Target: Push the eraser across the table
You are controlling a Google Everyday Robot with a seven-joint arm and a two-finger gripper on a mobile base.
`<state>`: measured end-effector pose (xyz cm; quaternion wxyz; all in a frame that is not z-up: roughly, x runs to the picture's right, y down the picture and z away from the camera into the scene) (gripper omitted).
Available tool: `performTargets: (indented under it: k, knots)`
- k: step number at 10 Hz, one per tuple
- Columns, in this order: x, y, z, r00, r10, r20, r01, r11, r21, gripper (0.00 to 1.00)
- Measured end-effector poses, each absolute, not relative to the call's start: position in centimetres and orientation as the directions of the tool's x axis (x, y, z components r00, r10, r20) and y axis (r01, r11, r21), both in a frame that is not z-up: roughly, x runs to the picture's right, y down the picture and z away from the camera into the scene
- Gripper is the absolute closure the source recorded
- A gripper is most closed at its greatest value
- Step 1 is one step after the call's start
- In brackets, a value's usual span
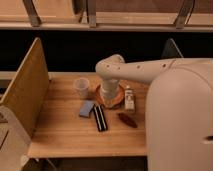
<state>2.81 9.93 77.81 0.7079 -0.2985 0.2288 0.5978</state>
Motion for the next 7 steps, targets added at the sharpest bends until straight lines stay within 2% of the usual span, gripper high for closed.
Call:
performTargets:
  k: [2,7]
  knots:
    - [0.9,11.8,77.2,0.219,0.691,-0.689,-0.974,0.107,-0.202,1.00]
    - [-8.8,16.1,77.0,0.445,0.599,-0.666,-0.880,0.153,-0.450,1.00]
